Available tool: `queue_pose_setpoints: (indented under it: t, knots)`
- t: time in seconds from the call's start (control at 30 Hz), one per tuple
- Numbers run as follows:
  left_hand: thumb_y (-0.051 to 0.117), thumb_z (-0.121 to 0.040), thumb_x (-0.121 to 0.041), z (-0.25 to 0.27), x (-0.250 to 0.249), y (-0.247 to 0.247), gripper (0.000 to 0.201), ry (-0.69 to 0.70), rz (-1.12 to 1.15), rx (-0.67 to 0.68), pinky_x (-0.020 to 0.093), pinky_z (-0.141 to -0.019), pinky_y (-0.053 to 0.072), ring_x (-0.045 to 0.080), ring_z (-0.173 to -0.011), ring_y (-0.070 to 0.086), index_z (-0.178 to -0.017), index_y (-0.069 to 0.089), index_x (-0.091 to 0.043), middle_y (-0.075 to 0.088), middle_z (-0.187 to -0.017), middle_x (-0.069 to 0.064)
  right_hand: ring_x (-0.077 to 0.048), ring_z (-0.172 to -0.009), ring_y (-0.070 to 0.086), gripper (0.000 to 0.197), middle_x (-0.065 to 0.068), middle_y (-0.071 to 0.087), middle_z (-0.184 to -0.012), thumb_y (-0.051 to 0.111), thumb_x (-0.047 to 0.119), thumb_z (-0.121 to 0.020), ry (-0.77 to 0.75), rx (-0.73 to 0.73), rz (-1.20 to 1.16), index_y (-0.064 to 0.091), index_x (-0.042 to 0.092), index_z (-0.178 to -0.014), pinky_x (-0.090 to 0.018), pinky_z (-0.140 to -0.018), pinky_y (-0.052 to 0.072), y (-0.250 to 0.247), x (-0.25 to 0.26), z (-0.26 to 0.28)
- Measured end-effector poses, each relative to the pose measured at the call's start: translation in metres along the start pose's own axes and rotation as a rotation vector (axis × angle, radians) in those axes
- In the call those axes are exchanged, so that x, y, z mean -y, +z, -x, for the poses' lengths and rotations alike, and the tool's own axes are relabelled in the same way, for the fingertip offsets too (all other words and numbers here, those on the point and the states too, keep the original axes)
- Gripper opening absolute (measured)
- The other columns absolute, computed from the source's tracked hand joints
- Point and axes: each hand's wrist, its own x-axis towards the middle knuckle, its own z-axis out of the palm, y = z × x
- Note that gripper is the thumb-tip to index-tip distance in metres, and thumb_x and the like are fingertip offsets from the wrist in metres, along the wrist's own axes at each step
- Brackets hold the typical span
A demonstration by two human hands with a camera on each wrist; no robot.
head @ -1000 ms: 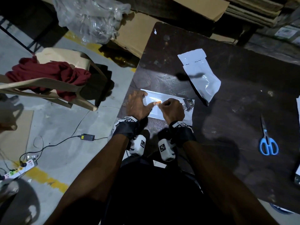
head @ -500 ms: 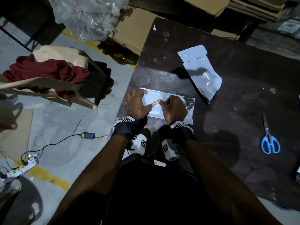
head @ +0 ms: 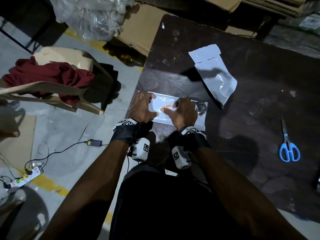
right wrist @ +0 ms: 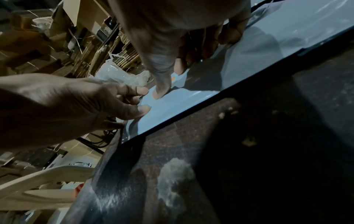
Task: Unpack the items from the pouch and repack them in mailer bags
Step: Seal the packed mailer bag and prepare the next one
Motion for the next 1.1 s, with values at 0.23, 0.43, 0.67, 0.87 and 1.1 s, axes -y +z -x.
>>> queue_pose_setpoints:
  t: [0.23,0.43,0.67,0.87,1.1]
  knots:
    - [0.080,-0.069,-0.028,0.005,0.000,0.002,0.067,0.005,-0.160,-0.034,0.054,-0.109,0.033,0.033,-0.136,0.033,-0.129,0.050,-0.024,0.043,-0.126,0.007,-0.024,-0.076,0.064,0.053,-0.002,0.067,-0.074,0.076,0.068,-0.053,0.053,-0.011,0.003,0.057,0.019,-0.056,-0.029,-0.067,0.046,-0.015,-0.012,-0.022]
    - [0.066,-0.087,-0.044,0.018,-0.004,0.001,0.066,0.079,-0.450,-0.033,0.062,-0.114,0.015,0.032,-0.149,0.001,-0.145,0.041,-0.027,0.030,-0.155,0.005,-0.022,-0.070,0.063,0.049,0.000,0.065,-0.068,0.074,0.064,-0.060,0.012,-0.034,0.053,0.062,0.017,-0.057,-0.032,-0.064,0.051,-0.018,-0.011,-0.019]
    - [0.055,-0.093,-0.048,0.020,-0.003,-0.004,0.064,0.128,-0.525,0.029,0.066,-0.113,0.009,0.031,-0.150,-0.005,-0.149,0.035,-0.025,0.021,-0.161,-0.007,-0.025,-0.088,0.063,0.051,0.004,0.068,-0.080,0.062,0.074,-0.060,0.036,-0.130,0.165,0.065,0.023,-0.064,-0.038,-0.091,0.032,-0.006,-0.005,-0.009]
    - [0.053,-0.094,-0.051,0.021,-0.001,-0.006,0.067,0.093,-0.460,0.068,0.064,-0.115,0.000,0.027,-0.150,-0.010,-0.152,0.028,-0.030,0.015,-0.162,-0.013,-0.025,-0.098,0.056,0.052,0.001,0.063,-0.094,0.064,0.074,-0.060,-0.032,-0.071,0.114,0.061,0.024,-0.073,-0.040,-0.083,0.043,-0.004,0.000,-0.002]
    - [0.057,-0.091,-0.054,0.018,0.006,-0.006,0.072,0.088,-0.428,0.079,0.063,-0.115,-0.004,0.024,-0.151,-0.010,-0.152,0.026,-0.034,0.014,-0.162,-0.016,-0.025,-0.088,0.062,0.057,0.000,0.067,-0.081,0.067,0.079,-0.051,0.010,-0.098,0.092,0.056,0.023,-0.058,-0.039,-0.081,0.048,-0.014,-0.002,-0.010]
